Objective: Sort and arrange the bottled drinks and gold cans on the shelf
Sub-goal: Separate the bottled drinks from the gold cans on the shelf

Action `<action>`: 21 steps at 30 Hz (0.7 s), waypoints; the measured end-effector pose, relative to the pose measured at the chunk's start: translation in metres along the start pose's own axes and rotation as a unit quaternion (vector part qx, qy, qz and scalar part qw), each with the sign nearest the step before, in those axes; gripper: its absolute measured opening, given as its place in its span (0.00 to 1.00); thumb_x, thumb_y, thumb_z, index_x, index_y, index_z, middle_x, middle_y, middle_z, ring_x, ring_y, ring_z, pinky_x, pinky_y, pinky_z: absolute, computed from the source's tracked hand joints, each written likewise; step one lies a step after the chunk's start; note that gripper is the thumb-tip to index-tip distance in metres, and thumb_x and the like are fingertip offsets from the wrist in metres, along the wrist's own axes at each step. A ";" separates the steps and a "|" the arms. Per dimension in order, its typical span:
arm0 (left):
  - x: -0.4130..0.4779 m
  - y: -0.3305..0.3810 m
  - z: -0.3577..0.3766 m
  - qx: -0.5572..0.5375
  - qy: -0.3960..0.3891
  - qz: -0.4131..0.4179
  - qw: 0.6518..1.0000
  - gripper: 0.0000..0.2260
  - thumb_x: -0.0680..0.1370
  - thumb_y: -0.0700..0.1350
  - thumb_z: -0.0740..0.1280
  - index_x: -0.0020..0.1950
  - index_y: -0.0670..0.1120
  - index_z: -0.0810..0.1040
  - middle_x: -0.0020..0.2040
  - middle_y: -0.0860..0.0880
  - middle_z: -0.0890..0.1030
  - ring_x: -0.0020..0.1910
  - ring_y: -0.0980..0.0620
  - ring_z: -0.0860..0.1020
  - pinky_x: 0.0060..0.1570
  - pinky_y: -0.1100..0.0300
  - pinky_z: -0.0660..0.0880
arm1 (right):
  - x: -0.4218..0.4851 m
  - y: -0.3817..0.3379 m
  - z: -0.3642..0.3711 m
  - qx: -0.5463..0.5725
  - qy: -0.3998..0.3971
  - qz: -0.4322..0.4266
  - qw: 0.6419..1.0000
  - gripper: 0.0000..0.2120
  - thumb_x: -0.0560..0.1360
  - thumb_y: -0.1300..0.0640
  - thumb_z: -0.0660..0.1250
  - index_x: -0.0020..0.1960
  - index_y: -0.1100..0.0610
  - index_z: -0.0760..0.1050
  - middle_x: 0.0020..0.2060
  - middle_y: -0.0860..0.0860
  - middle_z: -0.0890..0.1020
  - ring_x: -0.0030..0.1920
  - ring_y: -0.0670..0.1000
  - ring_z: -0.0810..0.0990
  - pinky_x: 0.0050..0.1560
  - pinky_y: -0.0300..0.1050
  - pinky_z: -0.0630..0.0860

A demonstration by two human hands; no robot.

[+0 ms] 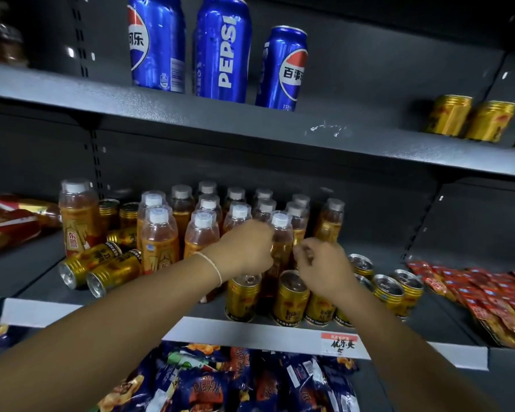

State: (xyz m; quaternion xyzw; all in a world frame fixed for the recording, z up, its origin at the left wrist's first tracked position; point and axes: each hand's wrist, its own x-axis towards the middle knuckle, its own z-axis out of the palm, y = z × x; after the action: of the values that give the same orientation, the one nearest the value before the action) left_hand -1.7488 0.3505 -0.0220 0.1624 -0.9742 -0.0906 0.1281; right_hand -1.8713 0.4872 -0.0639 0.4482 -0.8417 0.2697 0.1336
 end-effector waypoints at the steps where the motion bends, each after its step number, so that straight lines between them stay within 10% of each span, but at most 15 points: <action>1: 0.006 0.003 -0.005 -0.003 0.025 0.010 1.000 0.06 0.74 0.39 0.64 0.50 0.44 0.73 0.50 0.45 0.75 0.45 0.47 0.75 0.37 0.55 0.74 | 0.007 0.002 -0.005 0.009 0.013 0.007 1.000 0.10 0.79 0.53 0.63 0.48 0.56 0.81 0.41 0.53 0.84 0.44 0.56 0.82 0.46 0.51 0.79; 8: 0.045 0.012 -0.007 0.025 0.023 0.040 0.999 0.23 0.75 0.44 0.64 0.70 0.43 0.68 0.61 0.41 0.71 0.60 0.39 0.73 0.56 0.46 0.76 | 0.058 0.016 -0.019 -0.021 -0.016 0.039 0.999 0.19 0.78 0.55 0.64 0.68 0.57 0.72 0.58 0.58 0.80 0.57 0.59 0.79 0.55 0.50 0.78; 21: 0.047 0.001 0.004 0.058 0.029 0.059 0.996 0.25 0.71 0.55 0.73 0.62 0.46 0.71 0.60 0.43 0.67 0.55 0.41 0.74 0.52 0.47 0.77 | 0.102 0.025 0.009 0.066 -0.127 0.070 0.987 0.08 0.76 0.52 0.68 0.53 0.53 0.78 0.48 0.51 0.81 0.53 0.54 0.79 0.58 0.49 0.76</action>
State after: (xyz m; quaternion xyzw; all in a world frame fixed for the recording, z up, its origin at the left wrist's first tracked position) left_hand -1.7929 0.3358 -0.0153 0.1148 -0.9815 -0.0215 0.1516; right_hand -1.9492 0.4237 -0.0315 0.4266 -0.8617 0.2739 -0.0235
